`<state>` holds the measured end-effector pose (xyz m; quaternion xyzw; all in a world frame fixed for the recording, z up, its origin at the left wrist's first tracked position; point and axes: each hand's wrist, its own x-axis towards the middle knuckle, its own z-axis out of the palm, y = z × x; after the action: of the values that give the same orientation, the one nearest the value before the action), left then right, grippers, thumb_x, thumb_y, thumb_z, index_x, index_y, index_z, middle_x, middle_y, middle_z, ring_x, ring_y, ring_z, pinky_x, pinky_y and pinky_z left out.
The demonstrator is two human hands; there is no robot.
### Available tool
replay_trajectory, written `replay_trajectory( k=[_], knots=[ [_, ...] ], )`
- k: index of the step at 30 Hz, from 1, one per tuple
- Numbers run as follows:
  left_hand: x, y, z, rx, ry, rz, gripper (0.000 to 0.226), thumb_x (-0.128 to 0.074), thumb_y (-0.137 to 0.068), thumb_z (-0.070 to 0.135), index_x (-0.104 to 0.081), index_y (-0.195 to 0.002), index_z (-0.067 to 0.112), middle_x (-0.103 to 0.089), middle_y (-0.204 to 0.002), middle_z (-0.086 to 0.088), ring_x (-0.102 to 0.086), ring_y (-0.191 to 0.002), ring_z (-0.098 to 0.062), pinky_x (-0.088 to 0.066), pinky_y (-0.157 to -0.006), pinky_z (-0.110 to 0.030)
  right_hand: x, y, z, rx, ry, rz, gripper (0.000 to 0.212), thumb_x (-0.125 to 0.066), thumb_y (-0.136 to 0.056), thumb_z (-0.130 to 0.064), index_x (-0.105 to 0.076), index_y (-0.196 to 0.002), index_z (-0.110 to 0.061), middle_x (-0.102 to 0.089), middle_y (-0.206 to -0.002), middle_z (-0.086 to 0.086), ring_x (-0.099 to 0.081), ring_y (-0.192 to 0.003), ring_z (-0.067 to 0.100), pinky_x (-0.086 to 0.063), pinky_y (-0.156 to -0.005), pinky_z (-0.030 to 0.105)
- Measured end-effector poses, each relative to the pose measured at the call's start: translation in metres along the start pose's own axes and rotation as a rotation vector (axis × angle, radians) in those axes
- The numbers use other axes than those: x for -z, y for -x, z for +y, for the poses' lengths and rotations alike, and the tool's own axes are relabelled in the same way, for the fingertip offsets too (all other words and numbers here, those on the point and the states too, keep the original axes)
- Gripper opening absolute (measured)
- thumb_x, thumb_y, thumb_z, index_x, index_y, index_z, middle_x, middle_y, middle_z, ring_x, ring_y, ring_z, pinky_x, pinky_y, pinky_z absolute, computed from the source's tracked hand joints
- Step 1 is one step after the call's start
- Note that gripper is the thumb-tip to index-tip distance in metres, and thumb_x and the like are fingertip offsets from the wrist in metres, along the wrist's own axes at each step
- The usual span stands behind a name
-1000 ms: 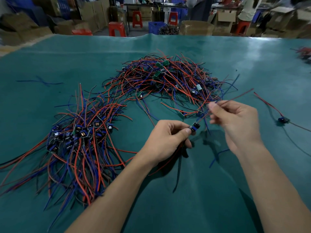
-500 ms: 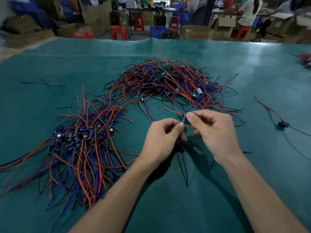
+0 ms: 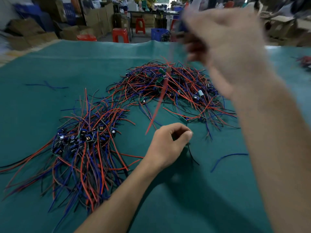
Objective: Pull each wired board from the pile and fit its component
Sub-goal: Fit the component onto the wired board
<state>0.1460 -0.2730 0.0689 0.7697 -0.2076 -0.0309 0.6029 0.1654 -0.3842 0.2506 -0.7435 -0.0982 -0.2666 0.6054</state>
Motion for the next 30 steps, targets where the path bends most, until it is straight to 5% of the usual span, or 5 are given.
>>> replay_trajectory(
  k=[2,5,11,22,30],
  knots=[
    [0.0,0.0,0.001,0.012,0.011,0.038,0.01,-0.065,-0.094,0.017,-0.073,-0.089,0.014,-0.069,-0.074,0.003,-0.056,-0.067,-0.004,-0.049,-0.07,-0.023,-0.029,-0.015,0.008,-0.124,0.222,-0.248,0.038,-0.058,-0.101,-0.021,-0.058,-0.097,0.017,-0.057,-0.094,0.042,-0.055,-0.074,0.055,-0.051,-0.056,0.058],
    [0.0,-0.002,0.0,0.037,-0.008,0.106,0.008,-0.065,-0.092,0.01,-0.071,-0.089,0.011,-0.067,-0.074,0.001,-0.055,-0.067,-0.007,-0.047,-0.071,-0.025,-0.045,-0.006,0.035,-0.107,0.654,-0.586,0.033,-0.062,-0.098,-0.034,-0.072,-0.089,-0.004,-0.073,-0.088,0.02,-0.07,-0.082,0.037,-0.06,-0.069,0.046],
    [0.001,-0.006,0.001,0.062,-0.117,0.204,0.007,-0.066,-0.088,0.01,-0.061,-0.088,0.014,-0.059,-0.072,0.009,-0.051,-0.069,-0.01,-0.045,-0.075,-0.031,0.005,0.03,0.109,-0.404,1.11,-0.508,0.027,-0.082,-0.076,-0.044,-0.066,-0.09,-0.027,-0.072,-0.104,0.009,-0.068,-0.099,0.03,-0.056,-0.093,0.041],
    [0.0,-0.004,0.003,0.067,-0.007,0.131,0.005,-0.065,-0.093,0.017,-0.067,-0.098,0.017,-0.076,-0.086,-0.003,-0.071,-0.082,-0.022,-0.057,-0.08,-0.041,0.044,0.077,0.127,-0.271,0.287,0.075,0.011,-0.083,-0.077,-0.02,-0.075,-0.08,-0.026,-0.071,-0.067,-0.012,-0.06,-0.061,0.001,-0.046,-0.063,0.014],
    [0.0,-0.003,0.001,0.064,0.103,0.09,0.03,-0.08,-0.082,0.027,-0.067,-0.108,0.018,-0.077,-0.092,-0.001,-0.07,-0.079,-0.012,-0.058,-0.072,-0.038,0.023,0.097,0.13,-0.284,0.072,-0.027,0.02,-0.087,-0.076,-0.008,-0.077,-0.083,-0.023,-0.078,-0.079,-0.002,-0.073,-0.071,0.01,-0.056,-0.064,0.022]
  ],
)
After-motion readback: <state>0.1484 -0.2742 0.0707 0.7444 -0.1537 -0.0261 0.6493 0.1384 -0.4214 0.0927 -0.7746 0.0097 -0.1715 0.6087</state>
